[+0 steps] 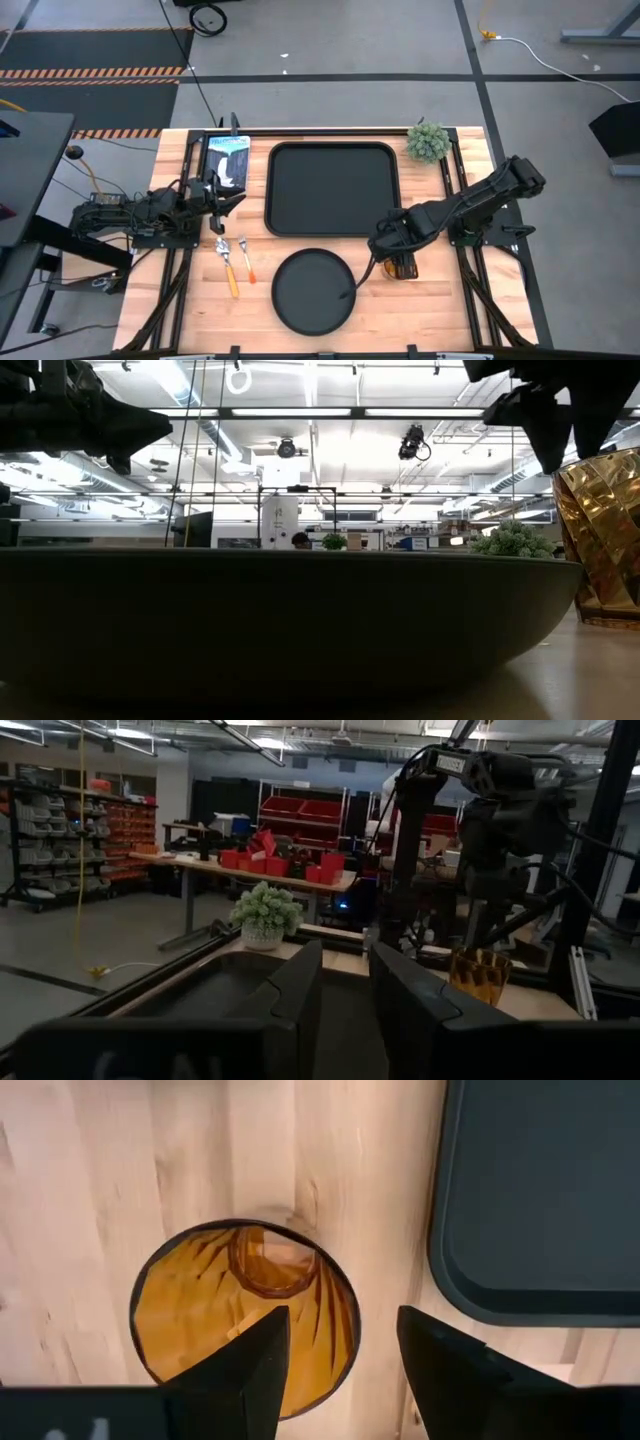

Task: Pick and place plate/cup/fork/spoon on tray
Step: Put the brown glass on the top right of the black serving tray

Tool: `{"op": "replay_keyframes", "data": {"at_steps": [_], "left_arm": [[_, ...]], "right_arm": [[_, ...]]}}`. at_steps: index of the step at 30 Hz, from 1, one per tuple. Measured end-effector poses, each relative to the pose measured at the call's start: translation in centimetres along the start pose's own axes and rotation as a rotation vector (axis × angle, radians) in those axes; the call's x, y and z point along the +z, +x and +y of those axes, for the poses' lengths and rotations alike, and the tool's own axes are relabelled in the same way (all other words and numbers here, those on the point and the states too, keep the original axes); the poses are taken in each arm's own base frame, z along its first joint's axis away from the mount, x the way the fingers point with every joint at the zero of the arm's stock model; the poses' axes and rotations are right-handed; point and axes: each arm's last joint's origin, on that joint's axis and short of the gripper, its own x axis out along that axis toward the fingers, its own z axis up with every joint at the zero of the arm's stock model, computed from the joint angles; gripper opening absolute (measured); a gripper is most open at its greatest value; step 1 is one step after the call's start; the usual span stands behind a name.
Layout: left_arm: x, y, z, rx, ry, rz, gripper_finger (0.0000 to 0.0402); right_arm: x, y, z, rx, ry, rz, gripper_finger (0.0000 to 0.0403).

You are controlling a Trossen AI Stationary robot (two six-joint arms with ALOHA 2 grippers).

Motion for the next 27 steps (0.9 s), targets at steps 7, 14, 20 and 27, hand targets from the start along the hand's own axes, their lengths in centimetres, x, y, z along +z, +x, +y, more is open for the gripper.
{"op": "replay_keyframes", "data": {"at_steps": [7,14,20,27], "left_arm": [[0.0,0.0,0.0,0.0,0.0,-0.002,0.0096],[0.0,0.0,0.0,0.0,-0.001,-0.003,0.0096],[0.0,0.0,0.0,0.0,0.0,-0.003,0.0096],[0.0,0.0,0.0,-0.001,-0.001,-0.003,0.0096]], "right_arm": [[0.1,1.3,0.2,-0.031,0.005,0.084,0.0187],[0.5,2.6,0.6,-0.068,-0.034,0.125,0.0184],[1.1,3.0,0.4,-0.061,-0.036,0.111,0.0146],[1.3,3.4,0.3,-0.036,-0.045,0.094,0.0088]]}}
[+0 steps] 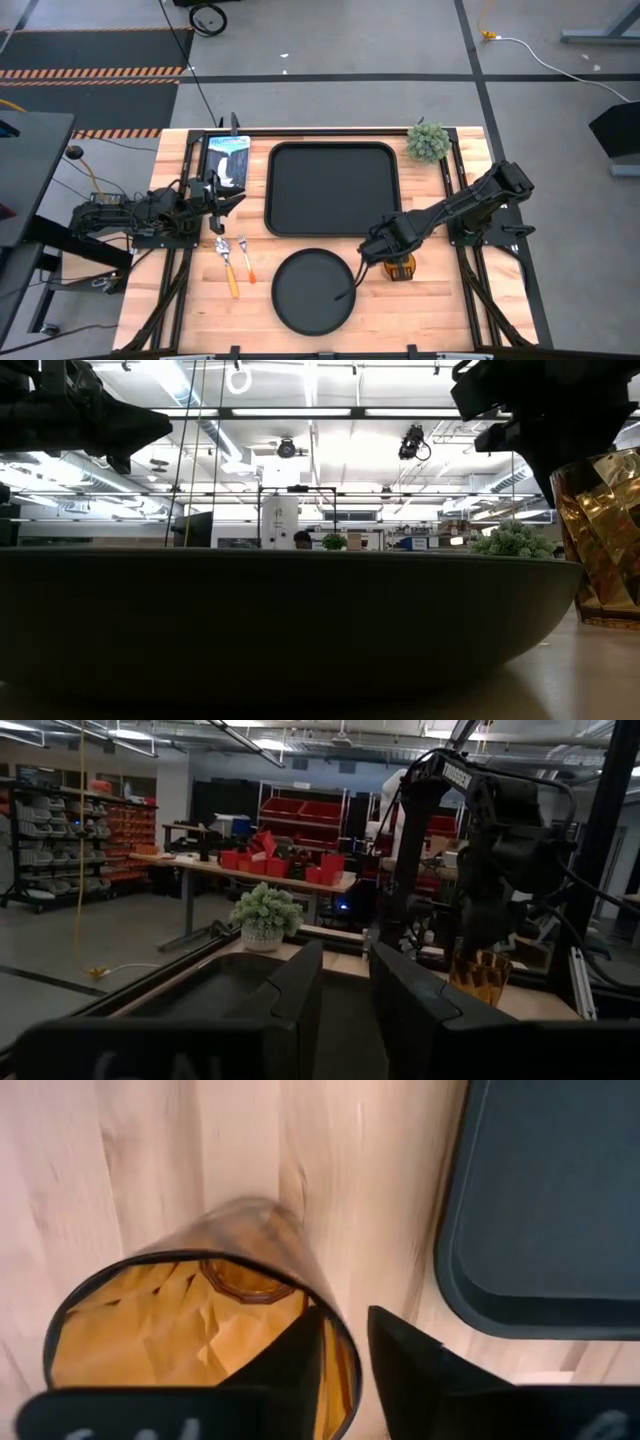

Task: Pick and place plate/cup/fork/spoon on tray
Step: Put the brown glass on the top right of the black serving tray

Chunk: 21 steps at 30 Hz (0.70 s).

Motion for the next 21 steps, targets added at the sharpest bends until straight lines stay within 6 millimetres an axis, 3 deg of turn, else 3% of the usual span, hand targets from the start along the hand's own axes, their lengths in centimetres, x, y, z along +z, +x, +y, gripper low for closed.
{"op": "replay_keyframes", "data": {"at_steps": [9,16,21], "left_arm": [[0.0,0.0,0.0,0.0,0.0,-0.001,0.0096],[0.0,0.0,0.0,0.0,0.0,-0.001,0.0096],[0.0,0.0,0.0,0.0,0.0,-0.001,0.0096]], "right_arm": [[0.0,-0.1,0.1,0.025,-0.036,-0.005,0.0014],[0.4,-0.5,-1.0,0.048,-0.035,-0.005,0.002],[0.7,-2.6,-2.8,0.06,-0.043,-0.037,0.0013]]}}
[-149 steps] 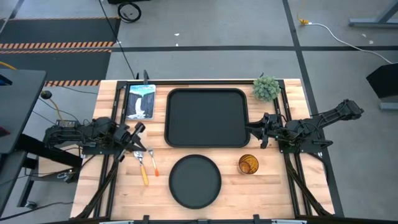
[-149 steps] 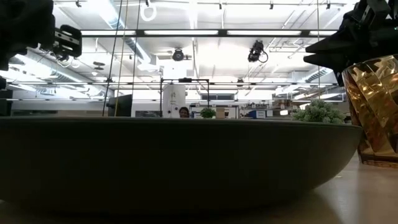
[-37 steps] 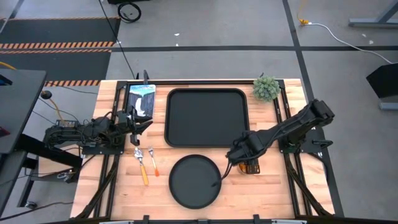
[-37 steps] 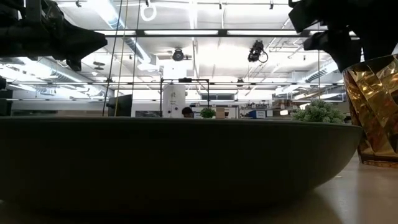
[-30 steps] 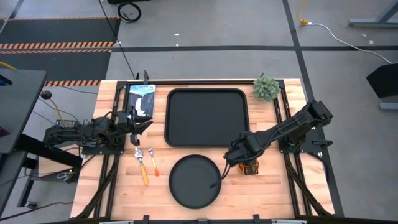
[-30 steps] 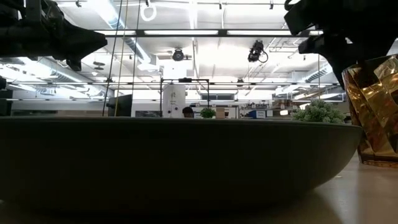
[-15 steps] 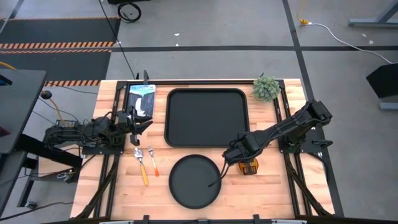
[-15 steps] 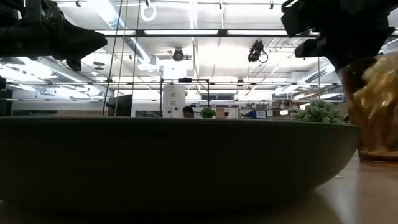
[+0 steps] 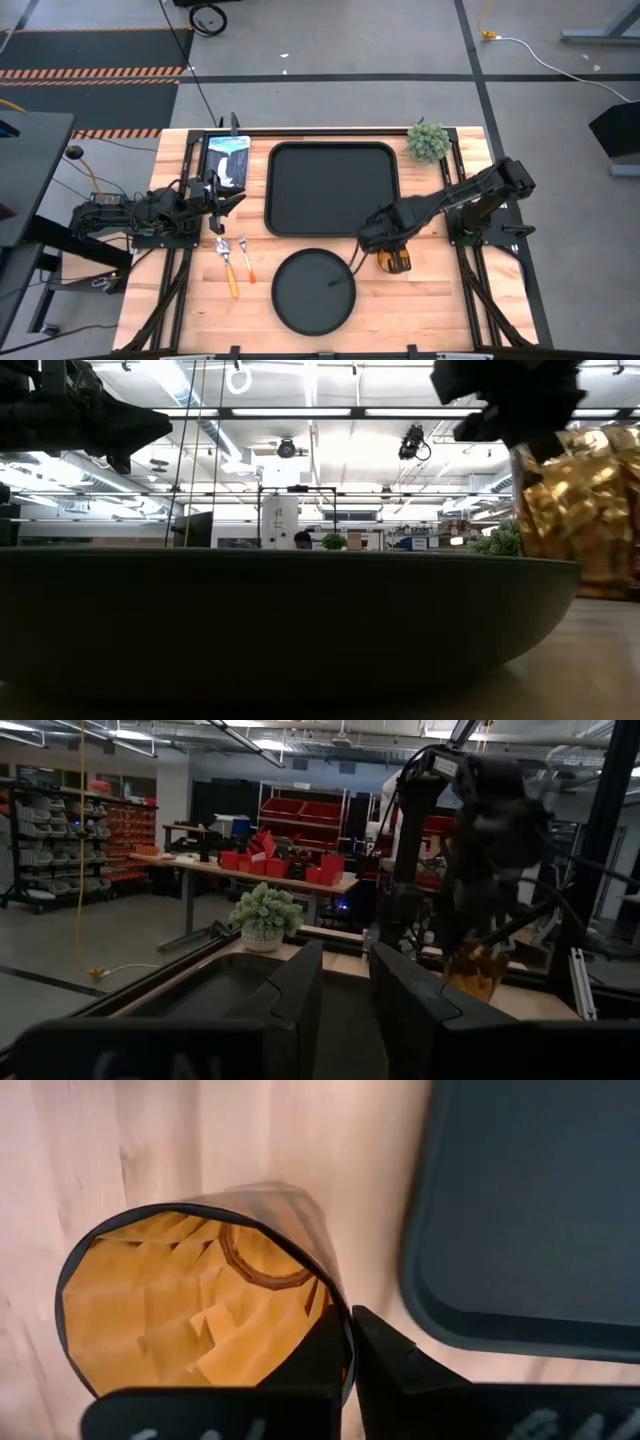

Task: Pick and place plate/cup/fork/spoon on tray
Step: Put the brown glass on the top right of the black serving tray

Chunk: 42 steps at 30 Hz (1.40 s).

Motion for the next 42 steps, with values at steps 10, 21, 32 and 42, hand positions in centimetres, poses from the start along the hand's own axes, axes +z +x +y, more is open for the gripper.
{"op": "replay_keyframes", "data": {"at_steps": [10,21,32,42], "left_arm": [[0.0,0.0,0.0,0.0,0.0,0.0,0.0096],[0.0,0.0,0.0,0.0,0.0,0.0,0.0096],[0.0,0.0,0.0,0.0,0.0,0.0,0.0096],[0.0,0.0,0.0,0.0,0.0,0.0,0.0096]], "right_arm": [[0.7,-2.6,-7.9,0.003,0.064,-0.036,0.0017],[-2.3,-2.8,-20.4,-0.055,0.268,-0.098,0.0017],[-6.0,-2.2,-28.2,-0.075,0.52,-0.105,0.0017],[-4.3,-0.8,-33.9,-0.04,0.575,-0.042,0.0016]]}}
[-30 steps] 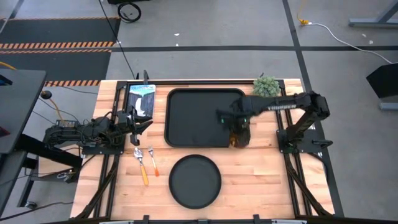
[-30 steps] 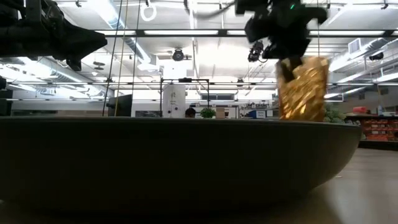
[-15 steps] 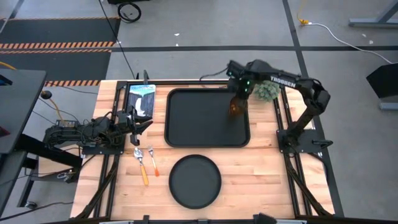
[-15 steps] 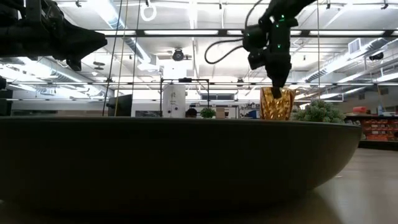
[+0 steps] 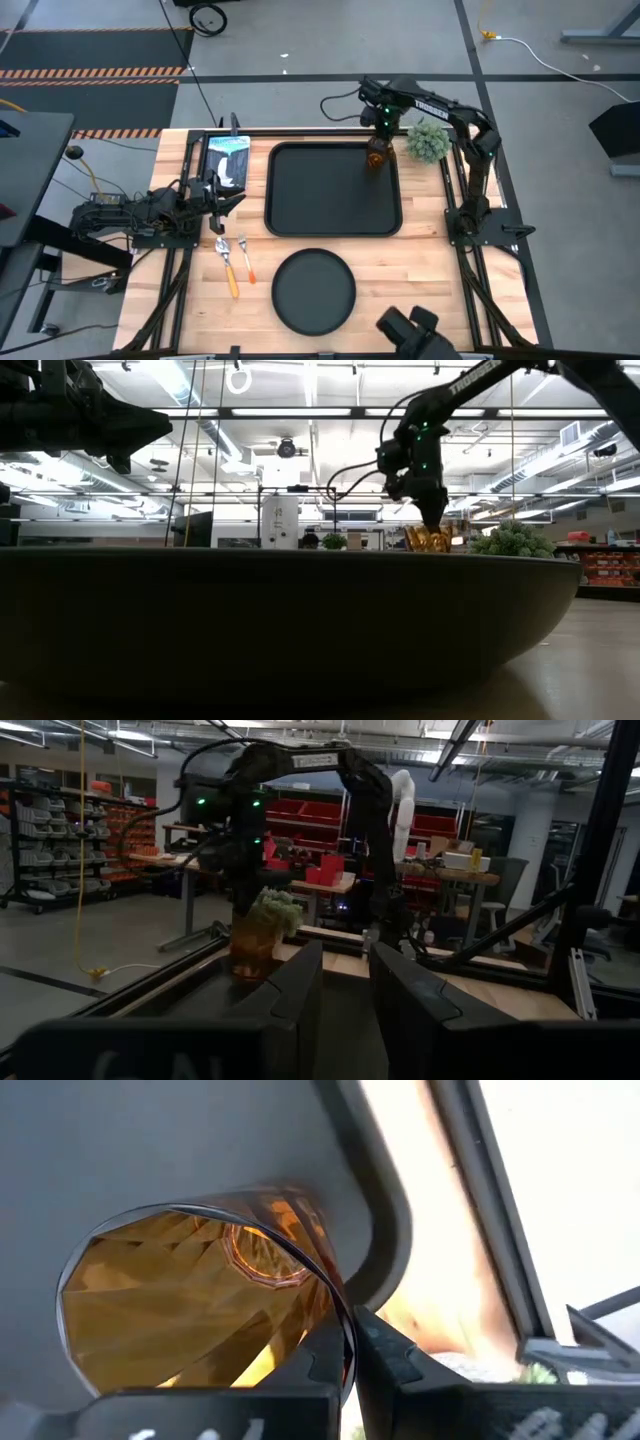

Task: Pick and place plate/cup/fork/spoon on tray
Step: Put the brown glass on the top right of the black serving tray, then put the black plate on the black serving tray to the bottom left of the brown glass

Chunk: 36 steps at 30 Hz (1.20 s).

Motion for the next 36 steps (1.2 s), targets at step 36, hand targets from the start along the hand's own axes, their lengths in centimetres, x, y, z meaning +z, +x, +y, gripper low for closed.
{"op": "replay_keyframes", "data": {"at_steps": [36], "left_arm": [[0.0,0.0,0.0,0.0,0.0,0.0,0.0096]], "right_arm": [[-1.2,-3.4,-0.4,-0.154,0.082,-0.06,0.0138]]}}
